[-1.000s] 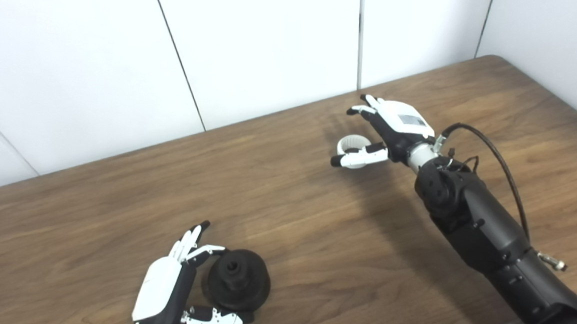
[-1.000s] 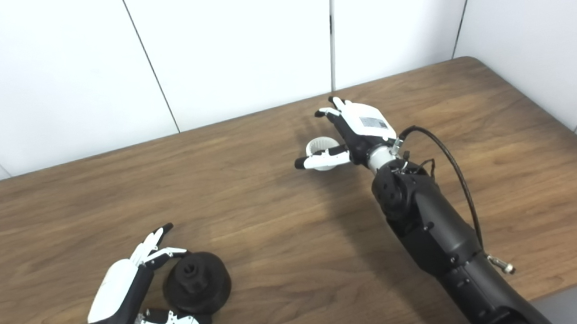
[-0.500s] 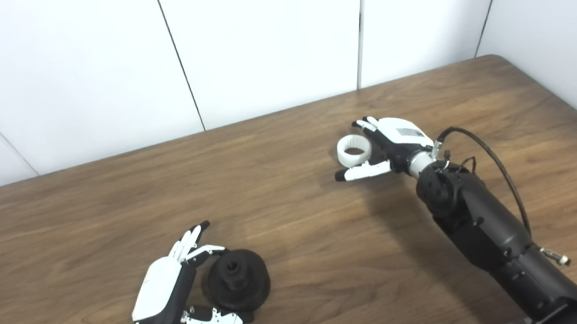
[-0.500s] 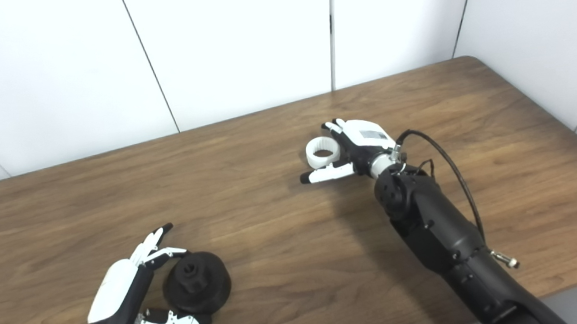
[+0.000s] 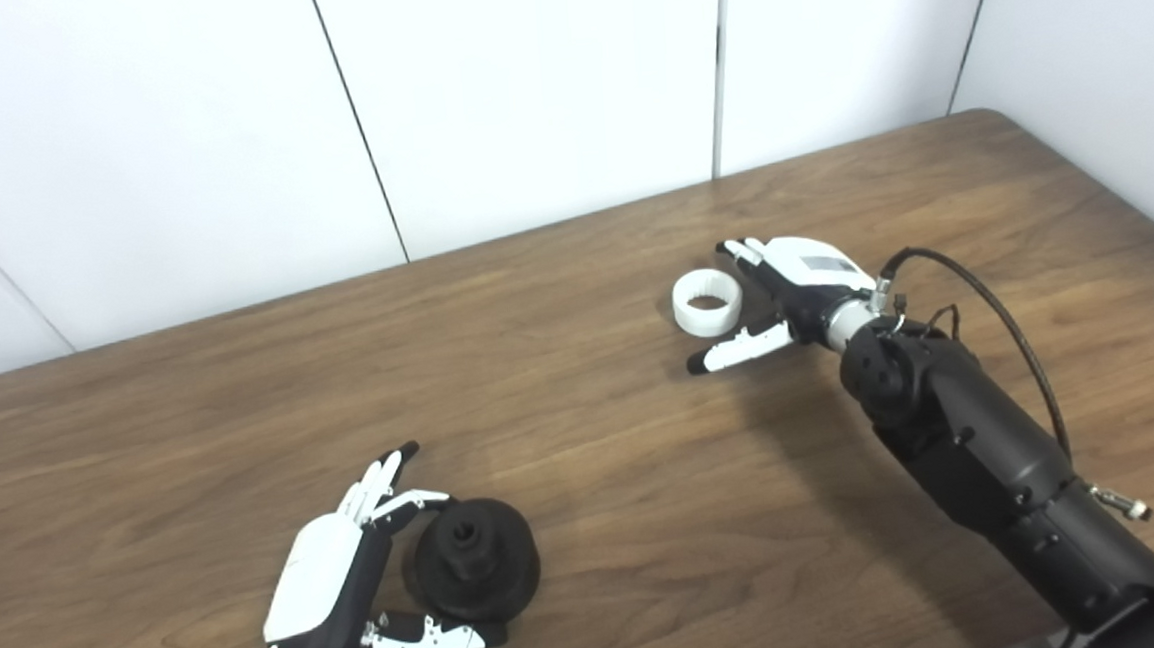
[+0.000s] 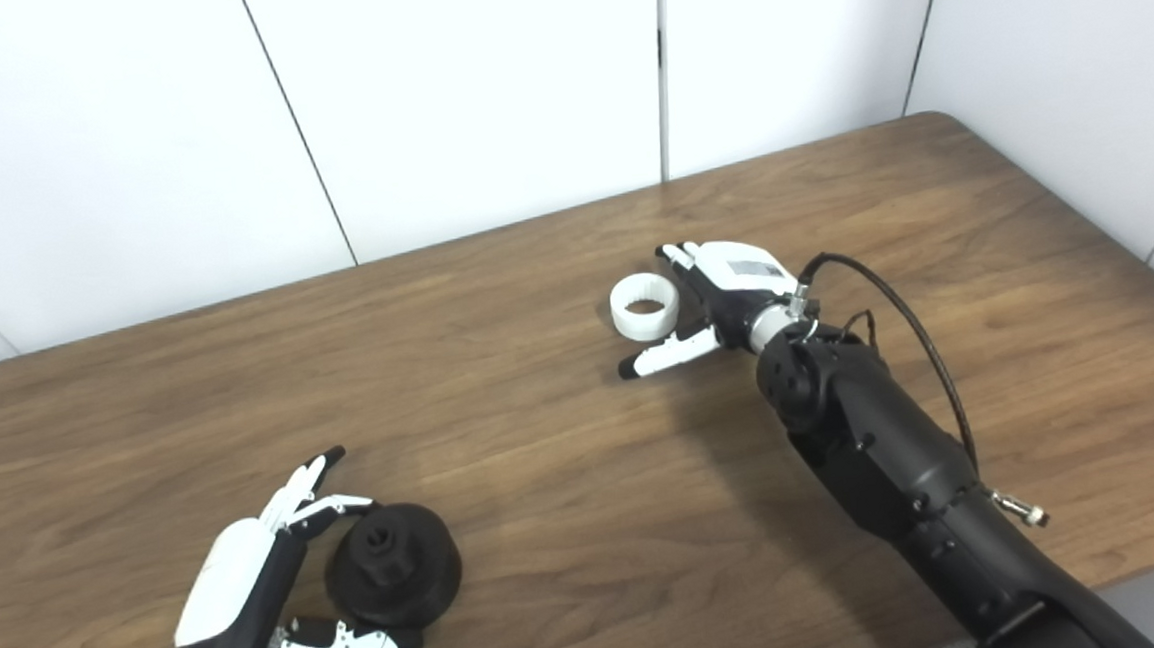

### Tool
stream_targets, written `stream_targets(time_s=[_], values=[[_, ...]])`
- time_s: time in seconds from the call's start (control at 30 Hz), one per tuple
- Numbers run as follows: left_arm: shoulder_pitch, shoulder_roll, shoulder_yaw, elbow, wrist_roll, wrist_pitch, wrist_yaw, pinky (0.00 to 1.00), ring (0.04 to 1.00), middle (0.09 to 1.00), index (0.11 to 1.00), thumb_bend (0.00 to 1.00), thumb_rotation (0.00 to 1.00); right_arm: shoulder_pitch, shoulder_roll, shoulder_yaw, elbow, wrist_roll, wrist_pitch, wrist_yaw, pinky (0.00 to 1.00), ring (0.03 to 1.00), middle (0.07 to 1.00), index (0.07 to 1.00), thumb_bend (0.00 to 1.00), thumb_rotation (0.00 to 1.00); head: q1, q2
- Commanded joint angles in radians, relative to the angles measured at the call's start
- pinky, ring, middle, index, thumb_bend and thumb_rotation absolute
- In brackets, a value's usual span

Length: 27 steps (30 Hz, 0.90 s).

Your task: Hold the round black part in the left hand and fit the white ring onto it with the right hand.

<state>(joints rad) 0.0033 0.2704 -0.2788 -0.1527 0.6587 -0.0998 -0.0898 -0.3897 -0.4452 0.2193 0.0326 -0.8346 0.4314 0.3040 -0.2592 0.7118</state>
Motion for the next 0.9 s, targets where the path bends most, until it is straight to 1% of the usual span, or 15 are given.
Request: stream_targets(time_s=[0.0, 0.17, 0.43, 0.67, 0.87], values=[[-0.006, 0.007, -0.001, 0.003, 0.029, 0.006, 0.003, 0.97, 1.000, 1.000, 0.614, 0.94, 0.29, -0.025, 0.004, -0.014, -0.012, 0.010, -0.037, -0.061, 1.00, 1.000, 1.000, 0.913, 1.00, 0.57, 0.002, 0.003], [-0.003, 0.006, -0.001, 0.004, 0.028, 0.005, 0.005, 0.97, 1.000, 1.000, 0.612, 0.94, 0.30, -0.019, 0.011, -0.010, 0.005, 0.016, -0.050, -0.097, 1.00, 1.000, 1.000, 0.895, 1.00, 0.56, 0.005, 0.005], [-0.002, 0.000, -0.004, 0.001, 0.028, 0.009, 0.003, 0.97, 1.000, 1.000, 0.612, 0.94, 0.31, -0.013, 0.031, 0.003, 0.049, 0.015, -0.060, -0.170, 0.98, 1.000, 1.000, 0.871, 1.00, 0.58, 0.019, 0.010], [-0.002, 0.000, 0.001, -0.004, 0.017, 0.006, 0.005, 0.99, 1.000, 1.000, 0.612, 0.94, 0.31, -0.025, 0.047, 0.016, 0.081, 0.023, -0.065, -0.196, 0.97, 1.000, 1.000, 0.869, 1.00, 0.59, 0.028, 0.012], [-0.003, -0.001, 0.003, -0.014, 0.017, 0.014, -0.002, 1.00, 1.000, 1.000, 0.614, 0.94, 0.31, -0.030, 0.055, 0.021, 0.092, 0.028, -0.067, -0.209, 0.95, 1.000, 1.000, 0.857, 0.98, 0.58, 0.029, 0.016]])
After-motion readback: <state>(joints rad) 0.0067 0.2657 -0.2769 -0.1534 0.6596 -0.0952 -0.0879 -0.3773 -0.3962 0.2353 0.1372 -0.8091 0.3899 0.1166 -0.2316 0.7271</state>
